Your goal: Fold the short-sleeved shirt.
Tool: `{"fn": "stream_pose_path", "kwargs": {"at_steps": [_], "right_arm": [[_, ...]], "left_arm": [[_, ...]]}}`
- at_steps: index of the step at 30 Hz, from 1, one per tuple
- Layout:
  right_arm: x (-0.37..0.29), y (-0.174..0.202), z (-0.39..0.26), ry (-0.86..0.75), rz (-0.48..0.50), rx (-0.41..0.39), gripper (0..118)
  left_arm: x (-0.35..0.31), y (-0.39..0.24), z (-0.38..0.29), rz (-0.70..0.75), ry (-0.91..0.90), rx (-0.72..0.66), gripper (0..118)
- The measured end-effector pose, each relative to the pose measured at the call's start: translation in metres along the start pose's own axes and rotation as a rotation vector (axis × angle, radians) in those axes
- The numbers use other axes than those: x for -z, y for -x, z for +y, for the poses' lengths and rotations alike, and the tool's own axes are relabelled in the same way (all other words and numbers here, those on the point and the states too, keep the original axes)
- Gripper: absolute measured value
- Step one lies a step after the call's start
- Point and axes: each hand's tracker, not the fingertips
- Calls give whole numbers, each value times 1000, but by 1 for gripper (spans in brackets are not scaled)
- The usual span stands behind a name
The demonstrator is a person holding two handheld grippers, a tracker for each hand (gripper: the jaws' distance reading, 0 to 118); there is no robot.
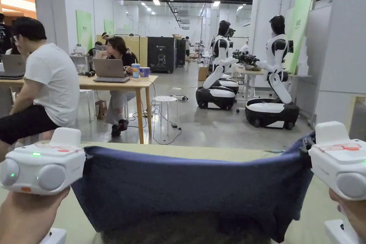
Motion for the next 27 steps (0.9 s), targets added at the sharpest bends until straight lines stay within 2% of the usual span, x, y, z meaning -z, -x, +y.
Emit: {"fn": "stream_pose_path", "kwargs": {"at_steps": [2,5,9,11,14,15,16,17,18,19,20,21,23,25,26,27], "right_arm": [[-18,6,-55,81,52,11,2],[-37,19,-128,213,87,-13,2],[-46,38,-207,396,151,-6,2],[-47,48,-234,479,169,-12,2],[-49,54,-255,521,170,5,3],[-50,53,-255,522,176,16,7],[-53,52,-254,527,204,35,27],[-58,51,-249,530,226,47,59],[-63,53,-243,520,201,39,79],[-70,56,-235,485,167,53,87],[-77,60,-227,432,180,89,94],[-83,64,-219,388,212,129,109],[-96,81,-203,310,233,192,113],[-103,99,-195,237,213,190,113],[-106,106,-194,208,207,186,111],[-109,113,-193,184,201,177,106]], "left_arm": [[-21,-1,-55,-32,66,-21,0],[-42,-2,-127,-59,191,-37,0],[-47,-2,-202,-94,327,-112,0],[-43,-5,-227,-64,380,-99,0],[-39,-5,-245,-65,395,-109,1],[-42,-5,-244,-68,388,-120,10],[-46,-6,-242,-66,375,-122,39],[-53,-10,-235,-71,357,-100,69],[-62,-16,-230,-75,321,-78,86],[-73,-25,-224,-69,247,-70,94],[-82,-34,-218,-94,173,-63,100],[-87,-43,-213,-119,136,-56,111],[-91,-65,-207,-121,83,-48,111],[-94,-83,-209,-128,8,-29,110],[-93,-89,-210,-125,-10,-14,105],[-92,-96,-210,-120,-4,9,95]]}}
